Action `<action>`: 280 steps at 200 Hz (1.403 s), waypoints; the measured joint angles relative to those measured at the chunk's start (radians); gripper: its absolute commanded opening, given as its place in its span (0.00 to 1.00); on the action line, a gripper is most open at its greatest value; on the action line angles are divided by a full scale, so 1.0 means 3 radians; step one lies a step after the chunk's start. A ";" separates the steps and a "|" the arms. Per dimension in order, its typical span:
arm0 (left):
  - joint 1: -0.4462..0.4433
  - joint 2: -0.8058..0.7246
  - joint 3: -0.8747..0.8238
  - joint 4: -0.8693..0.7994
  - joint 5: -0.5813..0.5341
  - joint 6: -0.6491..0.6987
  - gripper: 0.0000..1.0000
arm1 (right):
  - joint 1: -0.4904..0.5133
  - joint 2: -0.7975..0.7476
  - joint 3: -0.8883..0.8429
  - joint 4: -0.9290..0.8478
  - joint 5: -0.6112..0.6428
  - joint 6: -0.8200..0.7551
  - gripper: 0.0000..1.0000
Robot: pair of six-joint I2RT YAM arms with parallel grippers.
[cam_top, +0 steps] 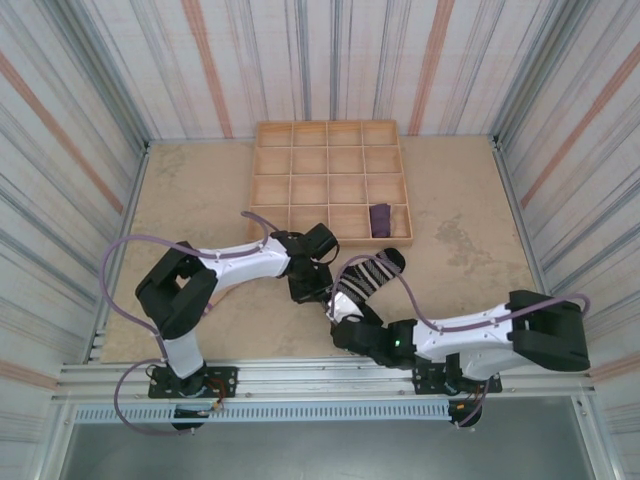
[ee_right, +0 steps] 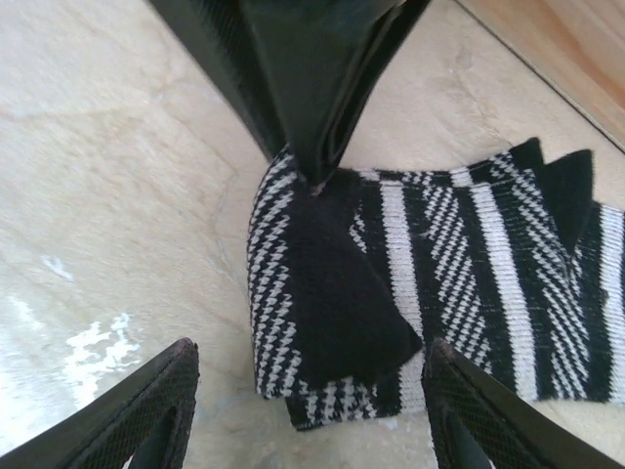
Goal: Roll the socks
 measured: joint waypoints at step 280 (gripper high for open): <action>-0.0109 -0.1008 -0.1105 0.1297 -0.0610 0.0003 0.63 | -0.1719 0.0221 -0.0790 0.2022 -0.2566 0.1692 0.00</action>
